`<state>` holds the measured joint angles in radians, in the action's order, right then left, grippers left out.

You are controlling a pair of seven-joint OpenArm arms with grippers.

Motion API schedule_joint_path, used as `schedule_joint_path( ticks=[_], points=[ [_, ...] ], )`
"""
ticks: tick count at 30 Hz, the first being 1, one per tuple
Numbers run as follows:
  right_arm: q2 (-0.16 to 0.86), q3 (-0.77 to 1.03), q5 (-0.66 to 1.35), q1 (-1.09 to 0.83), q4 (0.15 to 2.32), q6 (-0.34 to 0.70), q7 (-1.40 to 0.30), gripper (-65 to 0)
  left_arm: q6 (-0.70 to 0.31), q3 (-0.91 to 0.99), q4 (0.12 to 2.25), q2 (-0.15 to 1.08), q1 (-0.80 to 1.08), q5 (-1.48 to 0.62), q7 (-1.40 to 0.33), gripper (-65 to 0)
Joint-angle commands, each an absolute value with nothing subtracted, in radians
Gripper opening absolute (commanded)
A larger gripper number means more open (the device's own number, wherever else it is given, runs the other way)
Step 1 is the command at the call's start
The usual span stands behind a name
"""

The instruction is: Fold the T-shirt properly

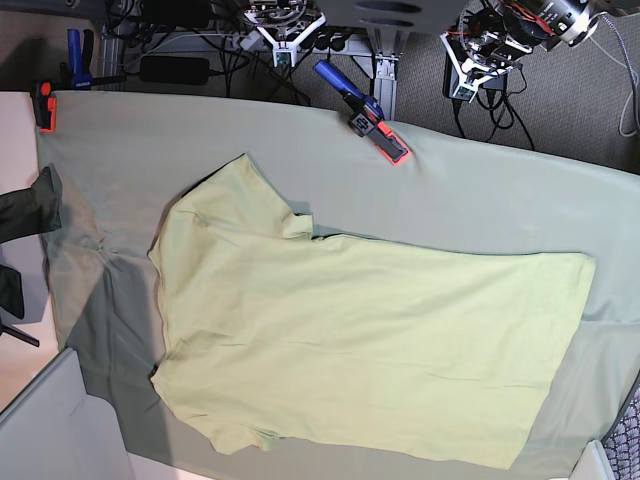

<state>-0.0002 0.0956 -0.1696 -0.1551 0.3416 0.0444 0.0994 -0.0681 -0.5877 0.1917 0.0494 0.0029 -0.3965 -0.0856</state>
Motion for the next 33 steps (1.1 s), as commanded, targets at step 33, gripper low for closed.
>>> schedule_joint_path(
  ticks=[33],
  points=[
    [0.003,0.098,-0.229,-0.161,0.366,0.284,0.071,-65.0,-0.083,-0.587,0.204,0.047,0.0,-0.399,-0.049,-60.4]
  ],
)
